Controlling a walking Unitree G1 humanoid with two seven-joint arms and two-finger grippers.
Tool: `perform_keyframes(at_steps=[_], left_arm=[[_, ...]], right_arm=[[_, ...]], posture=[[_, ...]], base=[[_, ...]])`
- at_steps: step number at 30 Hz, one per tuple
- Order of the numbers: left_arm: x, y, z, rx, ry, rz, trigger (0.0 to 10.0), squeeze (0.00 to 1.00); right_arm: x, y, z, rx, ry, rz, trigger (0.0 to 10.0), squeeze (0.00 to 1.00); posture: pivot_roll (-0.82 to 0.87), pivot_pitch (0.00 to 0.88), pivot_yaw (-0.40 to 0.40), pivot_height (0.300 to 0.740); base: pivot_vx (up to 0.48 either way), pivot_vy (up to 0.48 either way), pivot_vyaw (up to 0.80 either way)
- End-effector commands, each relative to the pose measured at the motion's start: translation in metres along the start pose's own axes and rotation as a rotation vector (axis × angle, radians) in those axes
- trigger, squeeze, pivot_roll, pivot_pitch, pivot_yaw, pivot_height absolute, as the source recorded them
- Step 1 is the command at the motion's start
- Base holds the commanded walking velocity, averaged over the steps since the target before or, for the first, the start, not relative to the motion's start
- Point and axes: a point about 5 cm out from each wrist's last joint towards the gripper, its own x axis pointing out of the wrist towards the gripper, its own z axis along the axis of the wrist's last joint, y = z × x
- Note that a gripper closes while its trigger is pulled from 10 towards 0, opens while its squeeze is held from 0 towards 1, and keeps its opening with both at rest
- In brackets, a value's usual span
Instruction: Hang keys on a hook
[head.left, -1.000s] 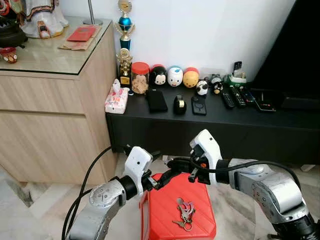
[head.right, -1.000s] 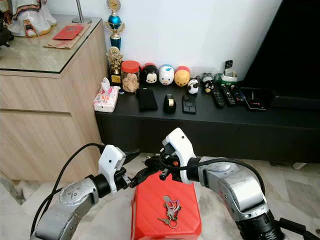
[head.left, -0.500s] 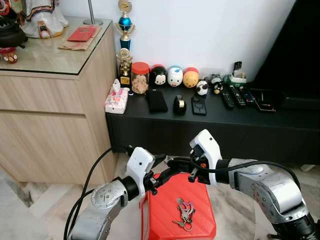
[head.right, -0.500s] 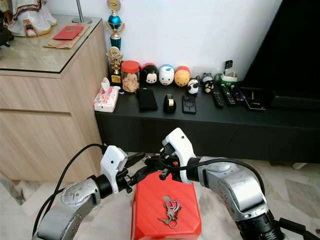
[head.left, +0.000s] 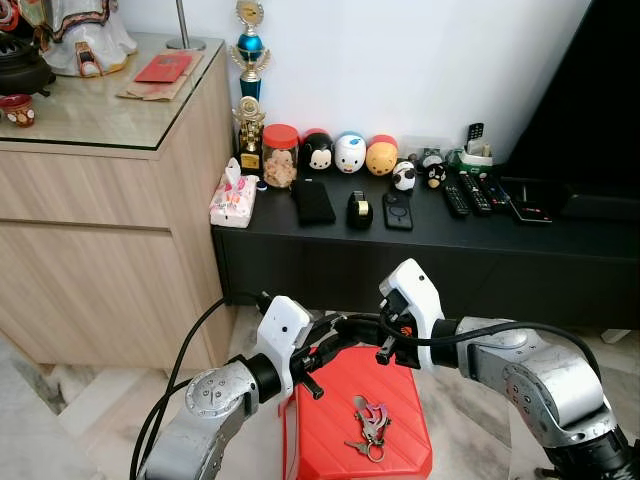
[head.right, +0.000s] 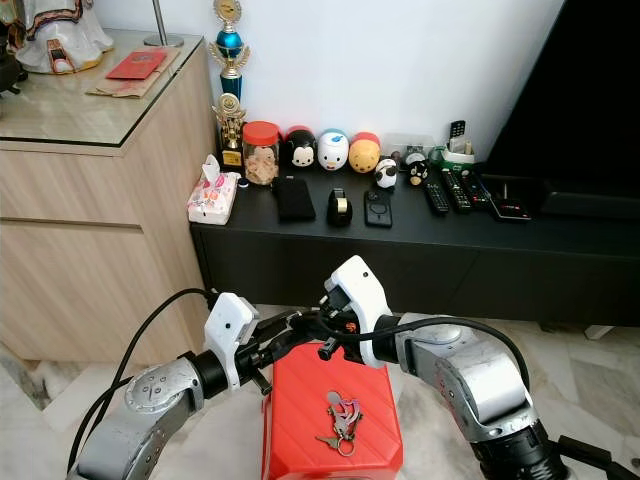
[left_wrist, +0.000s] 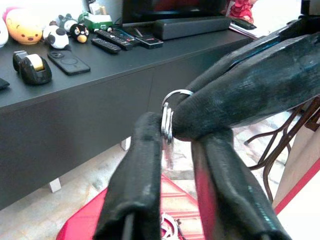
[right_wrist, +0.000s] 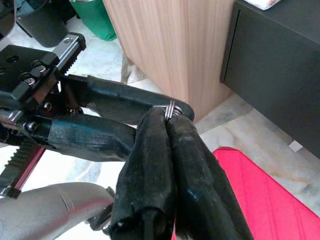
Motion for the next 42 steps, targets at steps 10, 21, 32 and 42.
perform_keyframes(at_steps=[10,21,32,42], left_arm=[[0.001,0.004,0.014,0.037,-0.050,0.011,0.0,0.00],[0.000,0.004,0.013,0.037,-0.044,0.006,0.0,0.00],[-0.002,0.001,0.008,0.038,-0.016,-0.016,0.0,0.00],[-0.005,0.000,0.004,0.037,0.009,-0.027,0.0,0.00]], right_arm=[[-0.001,0.001,-0.009,-0.031,0.052,-0.005,10.0,0.00],[-0.002,-0.003,-0.011,-0.071,0.062,-0.040,10.0,1.00],[-0.004,-0.031,0.012,0.009,-0.106,-0.249,10.0,0.00],[-0.011,-0.046,0.034,0.124,-0.310,-0.351,10.0,0.00]], posture=[[-0.01,0.000,-0.128,0.740],[-0.01,0.000,-0.127,0.740],[-0.01,0.000,-0.124,0.740],[0.00,0.000,-0.119,0.740]], base=[[0.000,0.000,0.00],[0.000,0.000,0.00],[0.000,0.000,0.00],[0.000,0.000,0.00]])
